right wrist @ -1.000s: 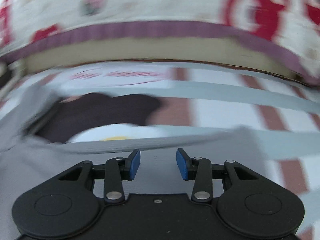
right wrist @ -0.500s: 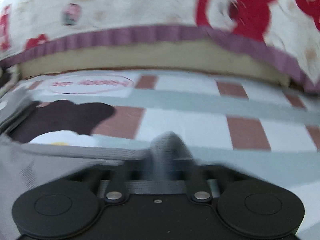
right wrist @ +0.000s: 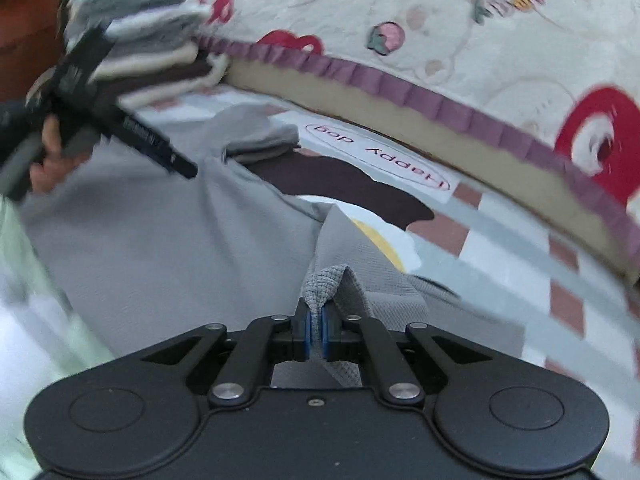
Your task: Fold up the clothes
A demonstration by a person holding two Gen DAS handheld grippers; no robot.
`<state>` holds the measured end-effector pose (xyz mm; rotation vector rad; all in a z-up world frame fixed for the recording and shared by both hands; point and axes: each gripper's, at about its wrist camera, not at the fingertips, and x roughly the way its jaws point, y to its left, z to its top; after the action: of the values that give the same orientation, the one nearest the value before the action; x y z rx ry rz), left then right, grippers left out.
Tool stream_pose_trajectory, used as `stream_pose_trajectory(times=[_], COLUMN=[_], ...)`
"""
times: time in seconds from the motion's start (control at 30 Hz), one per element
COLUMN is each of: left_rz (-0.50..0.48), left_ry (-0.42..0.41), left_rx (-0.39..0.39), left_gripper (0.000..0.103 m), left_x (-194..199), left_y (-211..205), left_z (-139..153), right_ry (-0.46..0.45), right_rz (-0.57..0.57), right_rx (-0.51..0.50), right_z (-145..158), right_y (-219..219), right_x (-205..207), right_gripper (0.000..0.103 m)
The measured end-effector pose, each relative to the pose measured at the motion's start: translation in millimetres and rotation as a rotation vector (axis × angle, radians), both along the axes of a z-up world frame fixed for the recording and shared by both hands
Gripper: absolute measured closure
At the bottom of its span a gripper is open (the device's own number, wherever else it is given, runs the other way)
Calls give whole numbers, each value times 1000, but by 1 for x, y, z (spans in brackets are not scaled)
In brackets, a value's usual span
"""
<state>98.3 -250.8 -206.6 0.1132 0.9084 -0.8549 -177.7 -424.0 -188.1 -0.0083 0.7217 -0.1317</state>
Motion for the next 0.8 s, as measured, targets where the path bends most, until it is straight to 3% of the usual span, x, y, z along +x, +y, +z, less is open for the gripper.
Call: stream_pose_trajectory(times=[0.1,0.2,0.37,0.47,0.6,0.8], left_rz=[-1,-27,2,67,180,338], left_ry=[-34,-64,-52,-79,-117,-83], left_rx=[-25,-37,-10,53,125,244], left_gripper=[55,54,54,54,52,51], left_x=[-2,-4,2,10,15,13], left_y=[3,1,3,20,78,195], left_z=[8,15,14,20,25,17], right_ry=[-119,-252,-373,-428,-441,-424], right_rz=[-114,-208,-281,-326,-349,-351], right_rx=[174,276,364,405,372,316], right_z=[20,42,56,57,66,73], right_y=[-21,-43,-68,-79,-87,-90], right_x=[-15,-31,-42,-49,-50,-43], right_gripper=[98,97,97,97,97,97])
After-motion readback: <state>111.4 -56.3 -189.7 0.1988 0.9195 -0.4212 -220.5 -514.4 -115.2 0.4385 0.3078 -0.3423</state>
